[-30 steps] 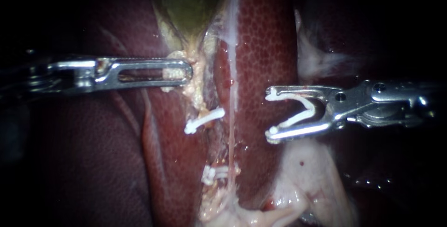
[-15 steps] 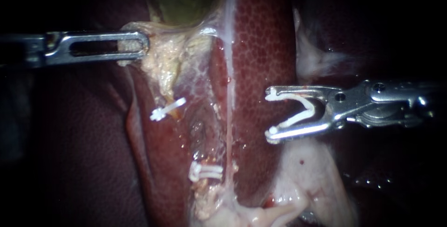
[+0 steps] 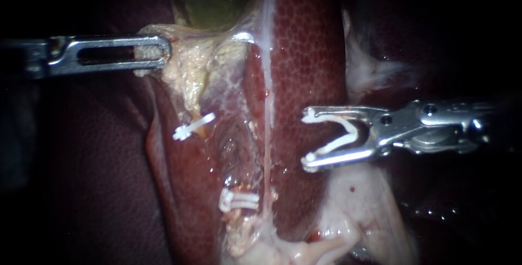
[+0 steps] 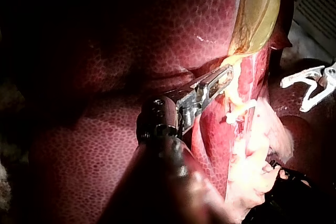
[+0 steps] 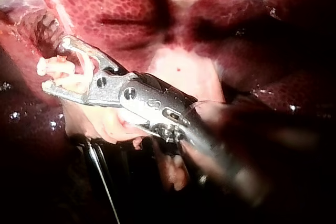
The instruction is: Clipping first clip right tube
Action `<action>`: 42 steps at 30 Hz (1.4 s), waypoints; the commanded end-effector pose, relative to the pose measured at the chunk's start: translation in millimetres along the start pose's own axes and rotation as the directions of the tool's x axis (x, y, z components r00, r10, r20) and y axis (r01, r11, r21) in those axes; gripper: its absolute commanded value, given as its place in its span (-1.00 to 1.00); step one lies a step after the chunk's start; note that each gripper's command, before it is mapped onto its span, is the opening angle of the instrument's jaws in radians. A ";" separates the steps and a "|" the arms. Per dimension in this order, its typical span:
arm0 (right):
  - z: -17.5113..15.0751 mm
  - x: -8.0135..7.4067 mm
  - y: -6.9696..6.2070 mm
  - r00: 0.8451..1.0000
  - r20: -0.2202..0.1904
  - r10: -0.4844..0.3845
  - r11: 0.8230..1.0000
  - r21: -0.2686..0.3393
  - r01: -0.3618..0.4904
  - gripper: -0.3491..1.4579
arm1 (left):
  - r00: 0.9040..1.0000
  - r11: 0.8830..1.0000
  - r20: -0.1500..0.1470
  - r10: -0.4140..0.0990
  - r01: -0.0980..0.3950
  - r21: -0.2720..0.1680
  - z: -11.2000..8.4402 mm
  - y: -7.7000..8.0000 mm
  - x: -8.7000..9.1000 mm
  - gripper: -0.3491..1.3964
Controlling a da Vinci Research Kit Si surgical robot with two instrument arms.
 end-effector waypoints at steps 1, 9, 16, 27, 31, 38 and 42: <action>0.5 -0.9 0.3 1.000 0.012 0.012 1.000 0.004 -0.012 0.05 | 1.000 1.000 0.000 0.000 0.000 0.000 0.0 0.0 0.0 -1.00; 4.6 -7.2 2.1 0.995 0.067 0.077 0.997 0.020 -0.079 0.05 | 1.000 1.000 0.000 0.000 0.000 -0.001 0.0 0.0 0.1 -1.00; 8.1 -11.9 2.9 0.985 0.103 0.136 0.989 0.036 -0.140 0.06 | 1.000 1.000 0.001 0.001 -0.001 -0.001 0.0 0.0 0.2 -1.00; 12.0 -13.7 2.5 0.970 0.063 0.233 0.965 0.109 -0.239 0.04 | 1.000 1.000 0.001 0.001 -0.001 -0.002 0.0 -0.1 0.3 -1.00; 12.9 -13.9 2.4 0.960 0.035 0.279 0.950 0.139 -0.281 0.03 | 1.000 1.000 0.001 0.001 -0.001 -0.002 0.0 -0.1 0.3 -1.00; 13.2 -13.9 2.5 0.945 0.017 0.327 0.924 0.203 -0.323 -0.03 | 1.000 1.000 0.002 0.001 -0.001 -0.002 0.0 -0.1 0.4 -1.00; 13.0 -14.1 2.5 0.942 0.024 0.336 0.918 0.214 -0.333 -0.13 | 1.000 1.000 0.002 0.001 -0.001 -0.003 0.1 -0.1 0.4 -1.00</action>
